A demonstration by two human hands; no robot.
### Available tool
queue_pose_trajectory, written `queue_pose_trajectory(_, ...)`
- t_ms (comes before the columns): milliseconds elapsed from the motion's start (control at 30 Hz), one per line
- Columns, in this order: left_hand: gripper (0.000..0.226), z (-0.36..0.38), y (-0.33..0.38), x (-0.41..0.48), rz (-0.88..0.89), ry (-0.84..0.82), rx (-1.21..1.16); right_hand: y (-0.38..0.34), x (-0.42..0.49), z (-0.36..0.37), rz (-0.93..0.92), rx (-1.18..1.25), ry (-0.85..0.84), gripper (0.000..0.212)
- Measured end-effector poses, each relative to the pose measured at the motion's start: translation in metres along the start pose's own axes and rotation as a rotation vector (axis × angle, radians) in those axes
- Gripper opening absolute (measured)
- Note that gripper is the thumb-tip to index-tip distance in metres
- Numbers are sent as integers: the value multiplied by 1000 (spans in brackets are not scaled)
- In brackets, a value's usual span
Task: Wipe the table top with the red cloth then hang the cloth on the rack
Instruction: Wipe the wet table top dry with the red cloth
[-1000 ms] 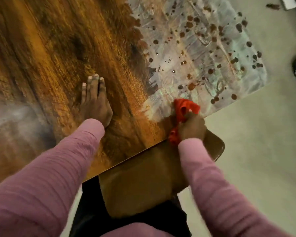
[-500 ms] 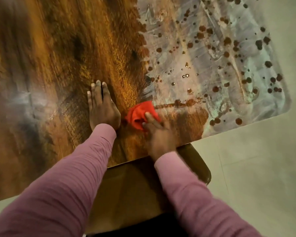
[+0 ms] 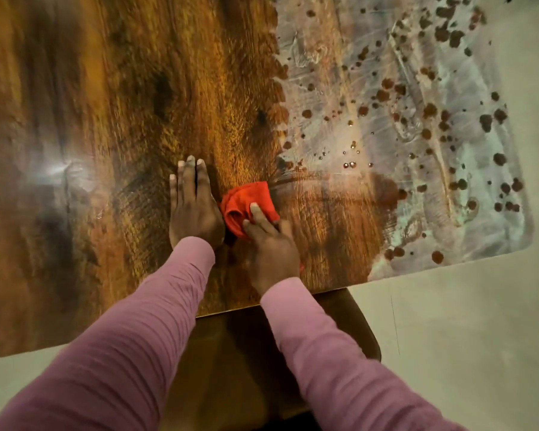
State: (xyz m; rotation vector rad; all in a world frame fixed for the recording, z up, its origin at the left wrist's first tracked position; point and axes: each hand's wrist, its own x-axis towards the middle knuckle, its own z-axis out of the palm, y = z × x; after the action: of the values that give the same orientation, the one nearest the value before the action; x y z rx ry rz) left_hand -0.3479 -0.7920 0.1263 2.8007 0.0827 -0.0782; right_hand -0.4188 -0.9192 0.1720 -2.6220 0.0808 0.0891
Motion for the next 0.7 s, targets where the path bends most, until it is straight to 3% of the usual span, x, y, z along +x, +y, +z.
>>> queue_pose_trajectory(100,58,-1,-1,-1,-3,-2,-4,41,1,-26,-103,-83,-5,43)
queue_pose_trajectory(167,57,0,0,-1,2,8,-8,89,21,-48,67,-165,82,47)
queue_pose_trajectory(233,57,-1,0,-1,13,6,-16,130,46,-69,348,-166,119,44)
queue_pose_trajectory(300,58,-3,1,0,23,1,-27,138,70,-79,575,-122,208,41)
queue_pose_trajectory(367,59,-2,3,-2,37,-9,-30,110,76,-68,646,-125,224,42)
queue_pose_trajectory(567,64,-8,-1,-1,50,-29,-95,-22,0,1,34,-58,-60,56)
queue_pose_trajectory(700,62,-10,-1,-4,84,-10,-159,-4,-28,-9,-78,-164,-190,43)
